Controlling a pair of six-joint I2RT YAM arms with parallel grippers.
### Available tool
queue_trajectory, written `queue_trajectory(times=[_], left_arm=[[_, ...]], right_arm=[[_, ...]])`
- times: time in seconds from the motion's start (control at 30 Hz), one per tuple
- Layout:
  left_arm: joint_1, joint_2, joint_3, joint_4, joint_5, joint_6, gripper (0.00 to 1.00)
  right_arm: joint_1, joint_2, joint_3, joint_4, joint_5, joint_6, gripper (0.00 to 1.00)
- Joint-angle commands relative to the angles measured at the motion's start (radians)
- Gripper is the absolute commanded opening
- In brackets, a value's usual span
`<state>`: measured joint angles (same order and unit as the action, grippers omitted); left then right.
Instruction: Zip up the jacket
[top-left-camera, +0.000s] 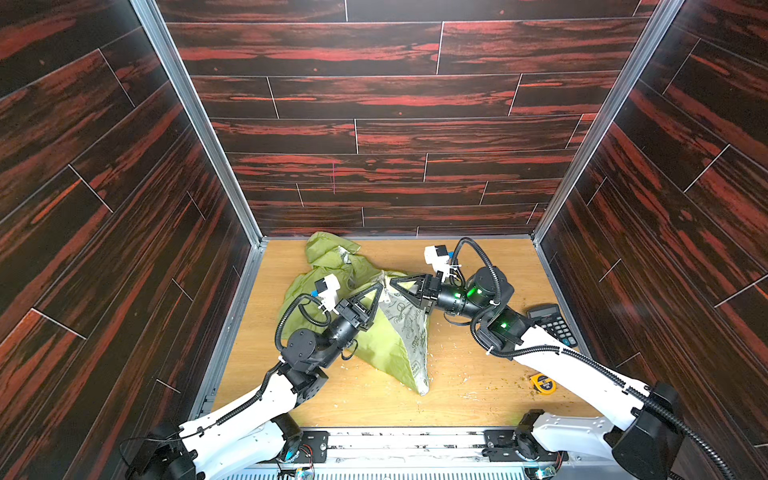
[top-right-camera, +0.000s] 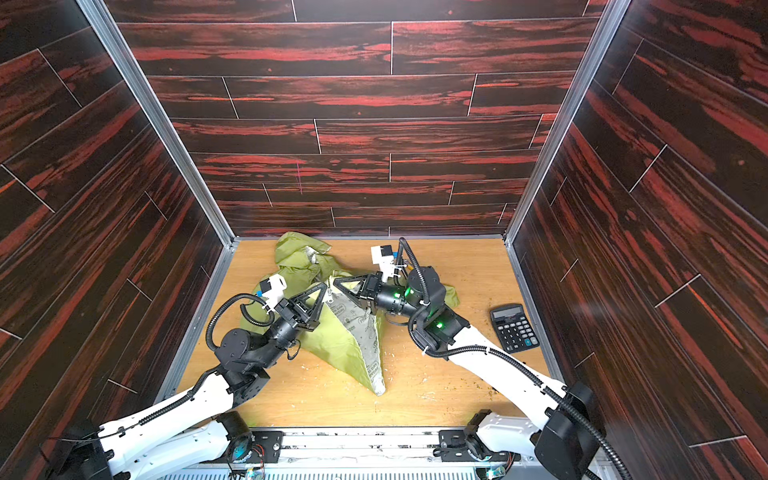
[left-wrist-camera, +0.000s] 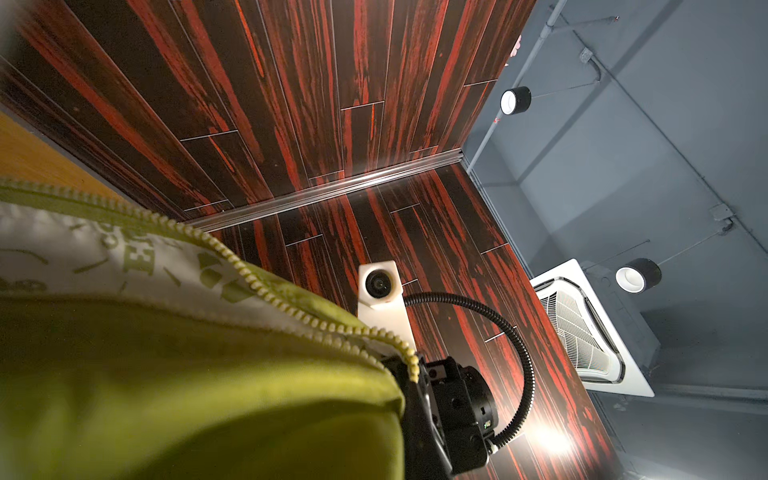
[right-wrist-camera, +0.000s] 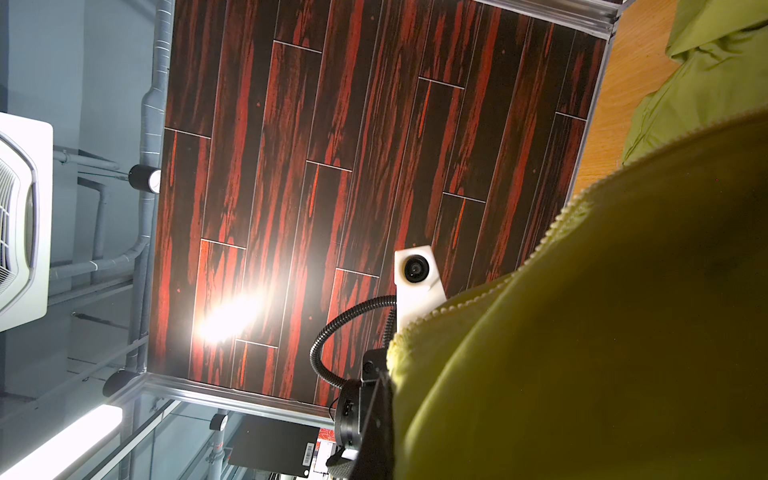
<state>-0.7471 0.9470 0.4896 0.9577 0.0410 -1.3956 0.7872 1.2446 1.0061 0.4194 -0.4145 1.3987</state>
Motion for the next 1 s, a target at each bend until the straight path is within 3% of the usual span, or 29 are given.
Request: queue_trajectory(times=[0.0,0.97], left_arm=[[-0.001,-0.008,0.024,0.047,0.007,0.013,0.00],[-0.001,-0.011,0.038,0.065,0.006,0.014,0.00]], right_arm=[[0.018,-0.022,-0.019,0.002,-0.027,0.000,0.00],[0.012,-0.019,-0.080,0.030,-0.058,0.031,0.00]])
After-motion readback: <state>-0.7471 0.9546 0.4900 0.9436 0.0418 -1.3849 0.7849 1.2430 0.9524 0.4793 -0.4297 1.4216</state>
